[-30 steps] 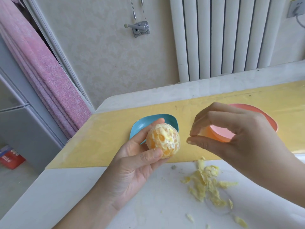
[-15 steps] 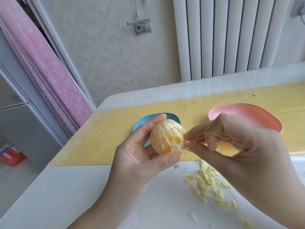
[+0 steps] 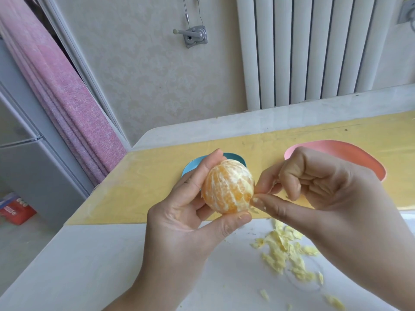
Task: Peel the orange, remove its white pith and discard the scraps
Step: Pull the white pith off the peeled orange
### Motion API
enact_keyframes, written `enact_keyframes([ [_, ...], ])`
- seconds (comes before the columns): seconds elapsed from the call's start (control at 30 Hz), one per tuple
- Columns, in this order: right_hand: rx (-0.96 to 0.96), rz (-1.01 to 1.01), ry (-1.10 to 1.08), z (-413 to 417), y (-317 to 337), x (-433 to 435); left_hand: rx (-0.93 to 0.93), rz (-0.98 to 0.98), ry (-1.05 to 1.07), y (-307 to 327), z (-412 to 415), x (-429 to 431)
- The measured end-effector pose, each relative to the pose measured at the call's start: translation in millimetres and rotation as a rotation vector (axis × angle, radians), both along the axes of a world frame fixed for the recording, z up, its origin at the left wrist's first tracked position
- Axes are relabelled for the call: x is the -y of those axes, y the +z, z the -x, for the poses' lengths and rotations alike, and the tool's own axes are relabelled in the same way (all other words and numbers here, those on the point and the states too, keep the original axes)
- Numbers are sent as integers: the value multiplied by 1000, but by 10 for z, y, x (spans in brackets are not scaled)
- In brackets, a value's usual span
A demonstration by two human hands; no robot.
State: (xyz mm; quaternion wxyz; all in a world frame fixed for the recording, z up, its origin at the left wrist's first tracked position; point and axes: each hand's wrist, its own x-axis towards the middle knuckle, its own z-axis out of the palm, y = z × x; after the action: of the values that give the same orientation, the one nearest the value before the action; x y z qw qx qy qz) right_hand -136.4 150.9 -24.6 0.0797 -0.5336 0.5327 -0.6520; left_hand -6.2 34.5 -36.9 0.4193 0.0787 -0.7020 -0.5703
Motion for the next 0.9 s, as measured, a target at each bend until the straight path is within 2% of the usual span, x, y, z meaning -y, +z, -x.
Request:
enact_keyframes([
  [0.43, -41, 43, -58, -13, -62, 9, -57, -43, 9, 5, 4, -30],
  [0.63, 13, -30, 46, 46, -35, 24, -38, -38, -10, -2, 6, -4],
  [0.73, -61, -35, 92, 102, -9, 28, -33, -25, -14, 9, -1, -8],
  [0.9, -235, -87, 40, 116, -46, 34, -25, -26, 0, 11, 2, -11],
])
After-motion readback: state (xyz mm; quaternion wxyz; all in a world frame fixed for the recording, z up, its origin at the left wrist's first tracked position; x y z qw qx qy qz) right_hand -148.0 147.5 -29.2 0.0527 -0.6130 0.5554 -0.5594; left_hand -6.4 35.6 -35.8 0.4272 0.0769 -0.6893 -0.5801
